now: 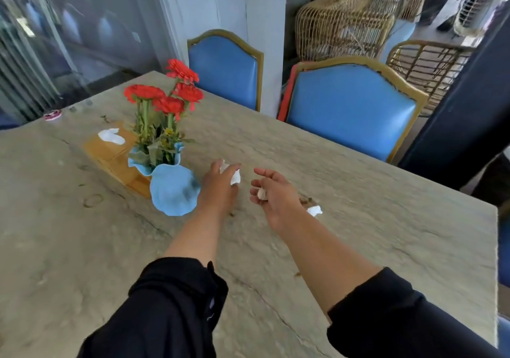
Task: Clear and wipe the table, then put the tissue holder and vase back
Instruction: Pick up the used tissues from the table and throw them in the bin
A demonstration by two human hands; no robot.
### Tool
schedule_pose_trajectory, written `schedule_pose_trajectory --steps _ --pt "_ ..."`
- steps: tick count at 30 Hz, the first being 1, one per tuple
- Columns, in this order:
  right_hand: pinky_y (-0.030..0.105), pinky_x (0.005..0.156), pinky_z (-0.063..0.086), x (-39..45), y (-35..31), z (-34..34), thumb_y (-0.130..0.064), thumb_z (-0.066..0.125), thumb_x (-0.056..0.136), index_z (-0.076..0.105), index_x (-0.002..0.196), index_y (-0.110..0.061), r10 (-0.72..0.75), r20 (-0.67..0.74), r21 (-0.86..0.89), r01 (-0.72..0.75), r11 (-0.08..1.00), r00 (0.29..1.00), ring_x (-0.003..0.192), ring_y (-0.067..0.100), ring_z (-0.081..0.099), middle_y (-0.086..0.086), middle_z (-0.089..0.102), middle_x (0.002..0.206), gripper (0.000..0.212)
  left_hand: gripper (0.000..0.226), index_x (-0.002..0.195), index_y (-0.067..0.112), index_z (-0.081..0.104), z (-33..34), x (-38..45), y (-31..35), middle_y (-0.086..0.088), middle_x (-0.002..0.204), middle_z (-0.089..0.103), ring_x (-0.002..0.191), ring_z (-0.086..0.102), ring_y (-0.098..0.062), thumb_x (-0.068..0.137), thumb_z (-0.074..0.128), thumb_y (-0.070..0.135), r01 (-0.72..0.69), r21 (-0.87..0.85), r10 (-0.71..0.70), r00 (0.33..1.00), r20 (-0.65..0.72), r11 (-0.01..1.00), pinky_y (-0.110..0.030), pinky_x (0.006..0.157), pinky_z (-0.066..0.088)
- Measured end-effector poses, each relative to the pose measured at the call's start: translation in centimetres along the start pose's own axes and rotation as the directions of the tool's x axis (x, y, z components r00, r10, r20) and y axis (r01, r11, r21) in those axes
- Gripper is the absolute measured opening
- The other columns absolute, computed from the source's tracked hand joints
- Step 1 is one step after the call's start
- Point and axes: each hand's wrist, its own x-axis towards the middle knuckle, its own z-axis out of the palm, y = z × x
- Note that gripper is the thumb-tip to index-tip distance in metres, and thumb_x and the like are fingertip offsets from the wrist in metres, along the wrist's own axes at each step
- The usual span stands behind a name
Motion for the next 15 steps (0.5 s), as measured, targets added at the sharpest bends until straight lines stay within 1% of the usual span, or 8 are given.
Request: schedule_pose_trajectory --steps 4,6,8,9,10,12,13,15 --pt "0.026 0.069 0.052 1.4 0.8 -0.6 0.006 0.04 0.093 0.063 0.109 -0.011 0.014 -0.016 0.015 -0.013 1.0 1.0 0.078 0.019 0.056 0.009 0.06 0.092 0.033 0.041 0.128 0.019 0.059 1.0 2.0 -1.1 -0.01 0.142 0.046 0.126 0.046 -0.029 0.092 0.047 0.006 -0.095 0.11 0.094 0.995 0.02 0.989 -0.031 0.1 0.037" --pt "0.025 0.07 0.052 1.6 1.0 -0.8 0.005 0.041 0.093 0.063 0.106 -0.013 0.011 -0.024 0.028 -0.011 1.0 1.0 0.081 0.019 0.057 0.009 0.06 0.095 0.032 0.034 0.115 0.01 0.067 0.6 2.3 -0.8 -0.012 0.132 0.055 0.116 0.052 -0.03 0.089 0.047 0.003 -0.041 0.098 0.04 0.999 0.012 0.994 -0.026 0.088 0.038" --pt "0.026 0.073 0.051 1.8 1.0 -0.9 0.005 0.043 0.094 0.062 0.105 -0.014 0.017 -0.034 0.057 -0.015 0.998 0.999 0.084 0.02 0.056 0.01 0.06 0.099 0.029 0.02 0.093 0.012 0.071 0.1 2.0 -0.3 -0.009 0.115 0.064 0.107 0.058 -0.028 0.086 0.053 0.006 0.003 -0.002 -0.003 1.0 -0.004 1.0 -0.022 0.073 0.035" --pt "0.027 0.076 0.051 1.9 1.0 -1.1 0.004 0.044 0.094 0.062 0.108 -0.013 0.022 -0.033 0.078 -0.019 0.997 0.999 0.087 0.02 0.056 0.01 0.059 0.103 0.028 0.015 0.089 0.015 0.071 -0.2 1.5 0.2 -0.006 0.109 0.067 0.105 0.061 -0.025 0.085 0.057 0.01 0.023 -0.081 -0.024 1.0 -0.014 0.996 -0.021 0.069 0.034" --pt "0.027 0.08 0.05 1.7 0.9 -1.2 0.005 0.043 0.095 0.061 0.112 -0.013 0.029 -0.023 0.105 -0.026 0.994 0.999 0.089 0.021 0.055 0.011 0.057 0.107 0.03 0.012 0.092 0.017 0.071 -0.6 0.9 0.6 0.0 0.107 0.069 0.103 0.062 -0.02 0.085 0.062 0.016 0.041 -0.189 -0.049 0.998 -0.033 0.981 -0.021 0.069 0.036" --pt "0.03 0.089 0.049 1.3 0.7 -1.5 0.006 0.04 0.095 0.058 0.121 -0.01 0.05 0.004 0.161 -0.05 0.986 0.999 0.093 0.022 0.054 0.012 0.054 0.111 0.035 0.017 0.098 0.022 0.07 -1.1 -0.6 1.6 0.008 0.103 0.07 0.093 0.063 -0.009 0.081 0.071 0.028 0.063 -0.448 -0.109 0.991 -0.077 0.892 -0.018 0.067 0.04" --pt "0.031 0.092 0.048 1.0 0.5 -1.6 0.006 0.038 0.096 0.056 0.124 -0.009 0.059 0.018 0.192 -0.062 0.98 0.998 0.093 0.023 0.054 0.013 0.054 0.112 0.036 0.022 0.097 0.024 0.069 -1.3 -1.3 2.1 0.01 0.098 0.07 0.088 0.063 -0.006 0.078 0.075 0.032 0.054 -0.526 -0.122 0.988 -0.095 0.849 -0.017 0.066 0.041" --pt "0.034 0.095 0.048 0.2 0.2 -1.9 0.002 0.036 0.098 0.055 0.124 -0.004 0.065 0.042 0.264 -0.074 0.962 0.997 0.094 0.024 0.058 0.016 0.058 0.111 0.033 0.025 0.092 0.025 0.066 -1.5 -2.8 3.4 0.012 0.091 0.07 0.083 0.063 -0.003 0.073 0.079 0.034 0.033 -0.573 -0.121 0.986 -0.116 0.819 -0.019 0.066 0.044"
